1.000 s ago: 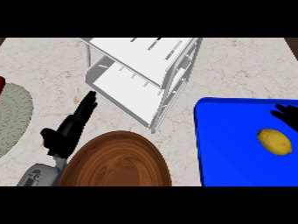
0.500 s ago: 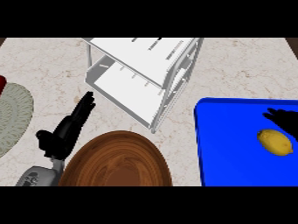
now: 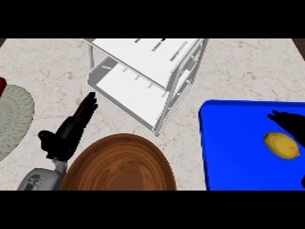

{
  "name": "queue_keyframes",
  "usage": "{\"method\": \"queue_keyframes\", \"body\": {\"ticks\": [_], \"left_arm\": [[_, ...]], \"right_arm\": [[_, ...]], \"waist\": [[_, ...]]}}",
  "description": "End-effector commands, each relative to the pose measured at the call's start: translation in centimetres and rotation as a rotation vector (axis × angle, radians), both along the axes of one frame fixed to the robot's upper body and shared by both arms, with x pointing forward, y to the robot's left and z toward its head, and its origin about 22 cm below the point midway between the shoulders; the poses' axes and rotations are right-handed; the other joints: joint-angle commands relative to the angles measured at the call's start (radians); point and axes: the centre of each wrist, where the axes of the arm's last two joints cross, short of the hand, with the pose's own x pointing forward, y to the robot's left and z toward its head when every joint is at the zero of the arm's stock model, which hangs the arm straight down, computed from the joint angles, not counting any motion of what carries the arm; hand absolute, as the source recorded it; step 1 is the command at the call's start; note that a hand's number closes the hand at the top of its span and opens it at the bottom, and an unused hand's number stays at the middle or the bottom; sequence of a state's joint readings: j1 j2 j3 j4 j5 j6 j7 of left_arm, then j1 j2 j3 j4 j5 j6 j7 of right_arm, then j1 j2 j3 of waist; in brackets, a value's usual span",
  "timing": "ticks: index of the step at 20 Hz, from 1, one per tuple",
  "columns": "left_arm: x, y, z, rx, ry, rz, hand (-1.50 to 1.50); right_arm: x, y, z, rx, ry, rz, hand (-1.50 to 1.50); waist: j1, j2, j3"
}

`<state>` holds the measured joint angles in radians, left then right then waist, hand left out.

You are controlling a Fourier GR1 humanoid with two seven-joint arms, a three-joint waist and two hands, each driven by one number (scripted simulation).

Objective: Pick the lemon from the tray and place it in the tiered basket

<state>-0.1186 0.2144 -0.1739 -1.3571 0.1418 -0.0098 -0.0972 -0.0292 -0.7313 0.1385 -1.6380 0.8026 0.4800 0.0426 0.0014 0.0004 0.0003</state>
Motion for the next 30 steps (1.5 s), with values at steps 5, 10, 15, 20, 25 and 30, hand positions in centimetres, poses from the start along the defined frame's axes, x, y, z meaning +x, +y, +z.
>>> {"method": "queue_keyframes", "body": {"ticks": [5, 10, 15, 20, 25, 30], "left_arm": [[-1.1, 0.0, -0.5, 0.017, -0.015, -0.001, 0.00], [0.4, 0.7, -0.3, -0.016, 0.008, -0.006, 0.00], [0.8, -0.2, -0.5, 0.012, -0.011, 0.004, 0.00], [-0.2, -0.6, 1.9, -0.013, -0.005, -0.002, 0.00], [0.3, 0.4, -0.3, 0.004, 0.006, -0.011, 0.00], [-0.2, 0.3, -0.8, 0.000, 0.003, 0.024, 0.00]], "right_arm": [[-0.1, -0.8, -2.6, -0.011, 0.045, 0.009, -1.50], [1.2, -1.1, -3.9, 0.010, 0.045, 0.016, -1.50], [1.4, -0.3, -3.7, 0.167, 0.014, 0.040, 1.50], [2.6, 0.5, -6.2, 0.175, -0.040, 0.107, 1.50], [1.6, 1.0, -4.8, 0.194, -0.088, 0.126, 1.50], [-1.0, 2.1, -4.4, 0.156, -0.129, -0.160, 1.50]], "waist": [[-0.001, -0.001, 0.000], [-0.002, 0.000, 0.000], [-0.004, 0.000, 0.000], [0.006, -0.001, 0.000], [-0.002, -0.001, 0.000], [-0.030, -0.007, -0.002]]}}
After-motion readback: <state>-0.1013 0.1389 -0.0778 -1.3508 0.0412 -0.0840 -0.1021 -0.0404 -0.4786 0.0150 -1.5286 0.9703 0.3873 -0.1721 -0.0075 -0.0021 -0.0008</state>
